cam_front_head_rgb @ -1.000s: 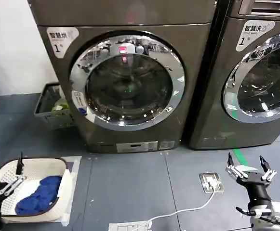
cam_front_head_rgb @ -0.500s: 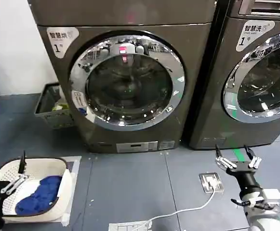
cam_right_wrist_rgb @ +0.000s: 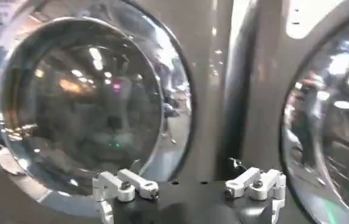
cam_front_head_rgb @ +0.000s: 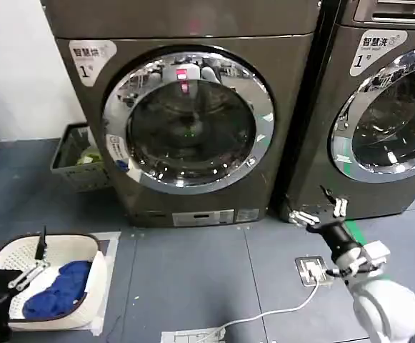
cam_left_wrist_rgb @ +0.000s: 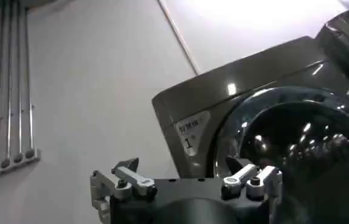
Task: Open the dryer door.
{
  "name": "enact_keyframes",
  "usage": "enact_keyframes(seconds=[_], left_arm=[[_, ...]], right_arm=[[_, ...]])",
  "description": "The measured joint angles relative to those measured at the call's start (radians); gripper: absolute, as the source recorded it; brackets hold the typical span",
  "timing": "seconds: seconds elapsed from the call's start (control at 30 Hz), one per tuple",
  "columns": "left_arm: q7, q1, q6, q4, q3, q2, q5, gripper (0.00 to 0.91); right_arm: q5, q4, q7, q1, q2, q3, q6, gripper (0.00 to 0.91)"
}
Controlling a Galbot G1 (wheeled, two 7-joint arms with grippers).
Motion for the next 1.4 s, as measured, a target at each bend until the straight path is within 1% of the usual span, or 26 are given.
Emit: enact_keyframes(seconds=[0.2, 0.33, 0.53, 0.9, 1.17, 1.4], left_arm=[[0.004, -0.010, 0.003, 0.001, 0.000, -0.001, 0.000, 0.907], [0.008, -0.012, 0.003, 0.004, 0.001, -0.002, 0.000, 0.907], [0.011, -0.014, 0.003, 0.005, 0.002, -0.003, 0.000, 0.907], [0.015, -0.008, 0.002, -0.001, 0.002, -0.003, 0.003, 0.907], [0.016, -0.005, 0.001, -0.003, 0.004, -0.004, 0.004, 0.907], [0.016, -0.002, -0.001, -0.005, 0.016, -0.011, 0.018, 0.907]], right_arm=[[0.059, -0.058, -0.058, 0.132, -0.054, -0.114, 0.021, 0.907], [0.108, -0.096, -0.083, 0.221, -0.069, -0.192, 0.030, 0.907], [0.156, -0.161, -0.097, 0.361, -0.065, -0.318, 0.043, 0.907], [0.243, -0.246, -0.101, 0.572, -0.031, -0.511, 0.029, 0.907], [0.268, -0.315, -0.131, 0.690, 0.001, -0.633, 0.046, 0.907], [0.267, -0.399, -0.156, 0.781, 0.050, -0.722, 0.056, 0.907]])
